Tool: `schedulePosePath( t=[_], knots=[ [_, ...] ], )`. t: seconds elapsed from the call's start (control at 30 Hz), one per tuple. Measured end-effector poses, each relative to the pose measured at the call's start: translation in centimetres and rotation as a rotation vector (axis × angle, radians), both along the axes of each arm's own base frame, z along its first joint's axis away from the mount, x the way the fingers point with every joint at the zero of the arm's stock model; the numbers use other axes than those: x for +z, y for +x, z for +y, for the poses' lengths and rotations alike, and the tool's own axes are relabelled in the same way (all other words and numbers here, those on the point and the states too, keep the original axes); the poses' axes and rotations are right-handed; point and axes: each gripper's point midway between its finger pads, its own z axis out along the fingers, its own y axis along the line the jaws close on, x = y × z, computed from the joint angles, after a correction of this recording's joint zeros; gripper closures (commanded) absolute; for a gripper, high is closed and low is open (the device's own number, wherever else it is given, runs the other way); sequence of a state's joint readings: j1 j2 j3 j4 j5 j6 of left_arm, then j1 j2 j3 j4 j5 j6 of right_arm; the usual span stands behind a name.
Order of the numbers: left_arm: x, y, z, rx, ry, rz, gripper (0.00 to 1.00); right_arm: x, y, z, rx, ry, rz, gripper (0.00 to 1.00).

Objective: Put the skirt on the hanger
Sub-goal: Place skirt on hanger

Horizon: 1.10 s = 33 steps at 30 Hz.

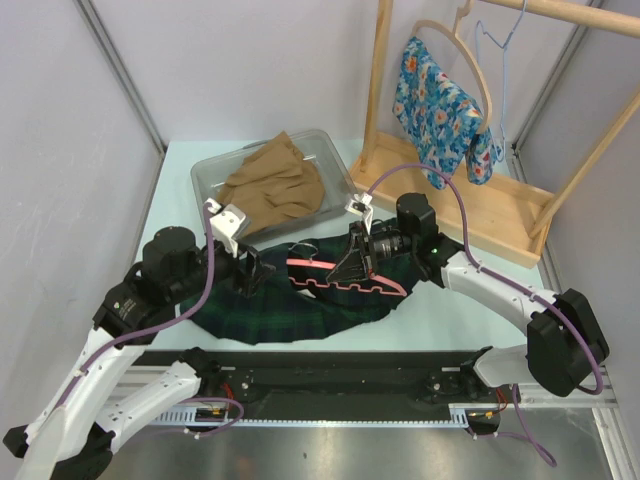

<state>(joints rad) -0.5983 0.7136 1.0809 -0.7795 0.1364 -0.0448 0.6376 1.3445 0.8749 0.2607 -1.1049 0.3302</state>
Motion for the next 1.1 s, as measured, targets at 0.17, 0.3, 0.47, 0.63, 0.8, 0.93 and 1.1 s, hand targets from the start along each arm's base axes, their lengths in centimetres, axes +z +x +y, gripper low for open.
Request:
schedulePosePath(
  t=[0.17,0.3,0.47,0.63,0.8,0.93,1.1],
  knots=[
    [0.0,-0.2,0.2,-0.074,0.078,-0.074,0.3,1.8,-0.9,-0.6,0.084,0.029,0.021,1.0],
    [0.0,-0.9,-0.3,-0.148,0.087,-0.09,0.31,2.5,-1.4,-1.2,0.128,0.039,0.037,1.0],
    [-0.3,-2.5,-1.9,-0.274,0.054,-0.055,0.32,2.5,-1.5,-1.7,0.151,0.039,0.055,1.0],
    [-1.2,-2.9,-2.8,-0.328,0.04,-0.02,0.38,2.8,-1.8,-1.8,0.179,0.038,0.078,1.0],
    [-1.9,-2.5,-3.3,-0.337,0.048,0.009,0.43,2.8,-2.2,-1.8,0.214,0.035,0.109,1.0],
    [-2.4,-1.9,-3.7,-0.337,0.055,0.029,0.46,2.9,-2.4,-1.9,0.232,0.033,0.125,1.0],
    [-3.1,-1.8,-4.4,-0.358,0.053,0.072,0.8,2.9,-2.5,-1.7,0.246,0.033,0.142,1.0]
  ],
)
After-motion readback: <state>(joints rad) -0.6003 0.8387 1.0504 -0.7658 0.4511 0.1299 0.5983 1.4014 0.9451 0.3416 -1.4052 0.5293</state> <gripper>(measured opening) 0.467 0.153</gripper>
